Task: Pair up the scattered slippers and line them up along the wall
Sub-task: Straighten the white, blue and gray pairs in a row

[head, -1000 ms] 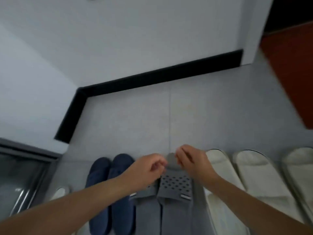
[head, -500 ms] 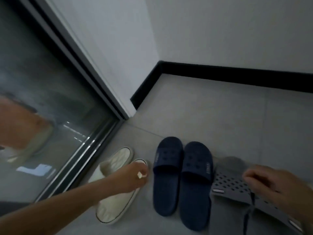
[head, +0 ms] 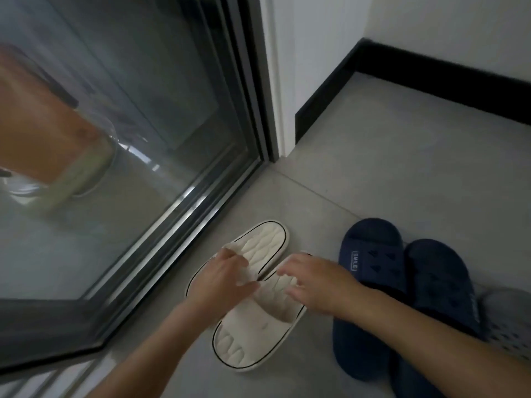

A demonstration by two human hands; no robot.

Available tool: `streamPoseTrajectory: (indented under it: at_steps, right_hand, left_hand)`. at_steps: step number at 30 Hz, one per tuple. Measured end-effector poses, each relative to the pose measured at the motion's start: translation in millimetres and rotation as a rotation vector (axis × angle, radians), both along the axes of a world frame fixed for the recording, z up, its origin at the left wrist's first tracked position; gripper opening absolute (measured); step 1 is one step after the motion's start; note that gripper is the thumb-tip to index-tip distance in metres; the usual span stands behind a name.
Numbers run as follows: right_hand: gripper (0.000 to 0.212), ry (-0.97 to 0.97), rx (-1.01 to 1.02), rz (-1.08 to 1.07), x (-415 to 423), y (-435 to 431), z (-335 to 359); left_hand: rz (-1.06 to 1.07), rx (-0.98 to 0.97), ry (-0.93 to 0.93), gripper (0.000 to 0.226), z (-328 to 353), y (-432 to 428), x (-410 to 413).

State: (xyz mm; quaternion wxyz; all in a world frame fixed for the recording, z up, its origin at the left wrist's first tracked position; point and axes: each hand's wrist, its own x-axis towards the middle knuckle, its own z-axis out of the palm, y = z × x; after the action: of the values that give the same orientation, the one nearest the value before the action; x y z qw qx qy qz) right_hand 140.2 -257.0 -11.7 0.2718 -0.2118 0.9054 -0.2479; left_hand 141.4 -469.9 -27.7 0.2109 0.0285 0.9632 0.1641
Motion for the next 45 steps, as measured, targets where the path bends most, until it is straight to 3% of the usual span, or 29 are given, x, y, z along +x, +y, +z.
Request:
streamPoseTrajectory:
  at_steps: [4,9,12,17,23,27,29,33,35,38,40,45]
  right_hand:
    - [0.043,0.152,0.07,0.141,-15.9,-62.1,-29.0]
    - [0.025,0.252,0.087,0.236,-17.1,-75.1,-47.4]
    - [0.019,0.324,0.011,0.21,-18.6,-78.3,-39.7]
    - [0.009,0.376,-0.115,-0.009,-16.3,-82.4,-8.8]
    - [0.013,0.326,-0.171,-0.299,6.0,-67.9,19.3]
    - [0.027,0.307,-0.283,-0.57,12.6,-66.7,24.2]
    - [0.035,0.278,-0.335,-0.716,16.0,-70.1,20.8]
    - [0.043,0.253,-0.395,-0.981,19.4,-76.8,2.9]
    - [0.047,0.225,-0.426,-1.166,19.2,-79.3,-10.4]
    - [0.036,0.047,-0.481,-1.389,24.2,-90.4,-29.5]
    - [0.03,-0.033,-0.485,-1.378,29.6,-100.0,-37.8]
    - [0.005,-0.186,-0.464,-1.045,39.9,-92.7,-43.4]
  left_hand:
    - [0.1,0.132,0.028,0.05,-1.8,-8.9,2.0]
    - [0.104,0.22,0.065,0.091,-8.3,-22.0,29.8]
    - [0.248,0.248,0.084,0.106,-3.8,-33.0,47.3]
    - [0.486,0.249,0.357,0.101,18.0,-39.2,54.9]
    - [0.395,0.297,0.412,0.068,47.2,-29.4,33.2]
    - [0.347,0.323,0.515,0.052,58.5,-19.2,14.6]
    - [0.321,0.298,0.462,0.057,58.0,-13.0,5.9]
    - [0.203,0.217,0.304,0.098,37.9,-3.4,4.7]
    - [0.189,0.206,0.297,0.097,21.6,-0.9,10.9]
    - [0.237,0.273,0.311,0.084,-2.1,0.1,21.5]
    - [0.238,0.282,0.281,0.079,-14.9,2.0,29.4]
    - [0.184,0.167,0.278,0.074,-35.6,16.0,52.1]
